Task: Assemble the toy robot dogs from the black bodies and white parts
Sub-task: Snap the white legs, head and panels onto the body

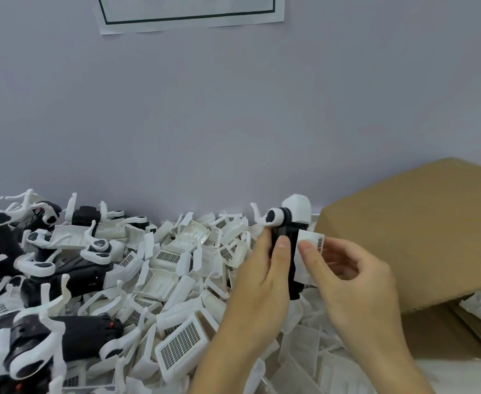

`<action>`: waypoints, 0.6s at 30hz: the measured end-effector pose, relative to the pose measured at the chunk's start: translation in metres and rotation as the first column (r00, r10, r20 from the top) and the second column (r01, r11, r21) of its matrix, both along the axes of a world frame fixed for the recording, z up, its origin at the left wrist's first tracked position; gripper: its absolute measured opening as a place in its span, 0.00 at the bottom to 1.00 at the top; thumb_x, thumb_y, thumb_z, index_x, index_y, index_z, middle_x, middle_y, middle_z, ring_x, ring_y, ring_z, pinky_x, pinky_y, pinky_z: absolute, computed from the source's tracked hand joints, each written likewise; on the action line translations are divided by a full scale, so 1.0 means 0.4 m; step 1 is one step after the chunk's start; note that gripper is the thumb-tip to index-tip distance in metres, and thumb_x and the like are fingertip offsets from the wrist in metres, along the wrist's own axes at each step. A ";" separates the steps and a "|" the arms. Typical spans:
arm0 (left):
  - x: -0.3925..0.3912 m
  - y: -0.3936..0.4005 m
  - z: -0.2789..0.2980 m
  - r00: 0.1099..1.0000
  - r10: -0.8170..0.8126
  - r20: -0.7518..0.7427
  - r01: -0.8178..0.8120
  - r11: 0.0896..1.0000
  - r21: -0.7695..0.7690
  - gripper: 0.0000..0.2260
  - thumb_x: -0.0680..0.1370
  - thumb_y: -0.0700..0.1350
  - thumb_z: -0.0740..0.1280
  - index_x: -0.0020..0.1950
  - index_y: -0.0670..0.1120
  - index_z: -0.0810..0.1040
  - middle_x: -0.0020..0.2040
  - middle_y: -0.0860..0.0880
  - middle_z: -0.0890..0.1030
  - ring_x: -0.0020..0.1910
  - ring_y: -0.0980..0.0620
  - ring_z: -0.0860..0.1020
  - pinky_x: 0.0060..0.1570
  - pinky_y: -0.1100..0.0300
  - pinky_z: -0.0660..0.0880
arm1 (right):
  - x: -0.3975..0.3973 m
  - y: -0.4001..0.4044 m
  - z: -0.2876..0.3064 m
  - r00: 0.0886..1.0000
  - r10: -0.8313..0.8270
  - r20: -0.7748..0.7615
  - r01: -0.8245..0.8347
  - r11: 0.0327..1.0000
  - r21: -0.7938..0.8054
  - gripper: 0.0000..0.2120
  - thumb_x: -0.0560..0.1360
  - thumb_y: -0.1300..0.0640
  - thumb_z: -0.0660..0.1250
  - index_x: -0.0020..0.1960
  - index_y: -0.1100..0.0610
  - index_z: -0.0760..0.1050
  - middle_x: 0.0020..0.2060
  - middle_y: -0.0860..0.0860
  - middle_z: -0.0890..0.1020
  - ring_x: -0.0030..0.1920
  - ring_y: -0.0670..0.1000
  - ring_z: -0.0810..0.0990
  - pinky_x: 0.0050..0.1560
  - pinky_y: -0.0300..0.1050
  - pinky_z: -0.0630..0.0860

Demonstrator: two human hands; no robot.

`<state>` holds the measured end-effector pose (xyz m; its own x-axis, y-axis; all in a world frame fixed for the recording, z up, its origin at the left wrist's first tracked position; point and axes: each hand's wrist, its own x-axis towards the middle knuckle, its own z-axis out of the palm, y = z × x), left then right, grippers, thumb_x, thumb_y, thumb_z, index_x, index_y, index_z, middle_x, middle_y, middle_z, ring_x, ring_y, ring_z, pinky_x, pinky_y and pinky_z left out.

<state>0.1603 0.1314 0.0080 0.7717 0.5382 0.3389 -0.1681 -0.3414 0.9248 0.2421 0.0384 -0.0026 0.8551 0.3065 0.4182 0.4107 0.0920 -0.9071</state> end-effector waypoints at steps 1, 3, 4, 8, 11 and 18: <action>0.004 0.000 -0.006 1.000 -0.020 -0.004 0.020 1.000 0.024 0.15 0.87 0.51 0.53 0.60 0.70 0.74 0.54 0.73 0.80 0.57 0.73 0.76 0.52 0.77 0.71 | -0.002 0.001 0.000 1.000 -0.010 0.009 0.010 1.000 -0.003 0.17 0.64 0.33 0.71 0.43 0.45 0.83 0.35 0.39 0.85 0.37 0.40 0.84 0.36 0.32 0.77; 0.008 0.001 -0.013 0.999 -0.046 -0.009 0.046 0.997 0.059 0.15 0.87 0.49 0.52 0.66 0.64 0.73 0.57 0.65 0.82 0.60 0.65 0.78 0.56 0.70 0.74 | -0.002 0.003 -0.002 0.999 -0.042 0.025 0.042 0.999 -0.006 0.17 0.65 0.34 0.71 0.43 0.46 0.83 0.34 0.39 0.84 0.35 0.40 0.83 0.34 0.29 0.76; 0.009 0.001 -0.016 0.999 -0.051 -0.005 0.051 0.996 0.070 0.15 0.87 0.49 0.52 0.67 0.62 0.73 0.58 0.63 0.82 0.60 0.63 0.79 0.57 0.69 0.74 | -0.001 0.004 -0.004 0.998 -0.061 0.032 0.061 0.998 -0.005 0.16 0.65 0.35 0.72 0.43 0.46 0.83 0.34 0.38 0.84 0.35 0.40 0.83 0.34 0.28 0.75; 0.009 0.005 -0.023 0.998 -0.058 0.004 0.058 0.995 0.080 0.14 0.87 0.49 0.53 0.65 0.64 0.75 0.54 0.55 0.84 0.54 0.53 0.81 0.55 0.59 0.78 | -0.001 0.006 -0.003 0.993 -0.105 0.055 0.105 0.994 0.006 0.12 0.68 0.37 0.73 0.43 0.44 0.82 0.35 0.35 0.83 0.36 0.37 0.82 0.34 0.26 0.73; 0.007 0.007 -0.020 0.999 -0.047 0.008 0.047 0.996 0.074 0.15 0.87 0.48 0.53 0.64 0.63 0.75 0.55 0.59 0.83 0.56 0.59 0.81 0.53 0.67 0.76 | -0.007 0.008 0.000 0.993 -0.090 0.078 0.090 0.996 0.000 0.15 0.66 0.35 0.71 0.43 0.44 0.82 0.35 0.34 0.83 0.36 0.37 0.82 0.34 0.25 0.72; 0.003 0.010 -0.018 0.999 -0.050 0.017 0.048 0.994 0.096 0.16 0.88 0.49 0.52 0.67 0.59 0.76 0.54 0.60 0.84 0.56 0.61 0.81 0.51 0.70 0.76 | -0.014 0.012 0.003 0.991 -0.104 0.083 0.104 0.995 0.007 0.21 0.62 0.30 0.68 0.43 0.45 0.81 0.36 0.36 0.83 0.36 0.39 0.81 0.32 0.26 0.72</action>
<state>0.1616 0.1352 0.0007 0.7892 0.4640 0.4024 -0.2047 -0.4190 0.8846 0.2366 0.0433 -0.0012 0.8446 0.2161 0.4899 0.4921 0.0474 -0.8693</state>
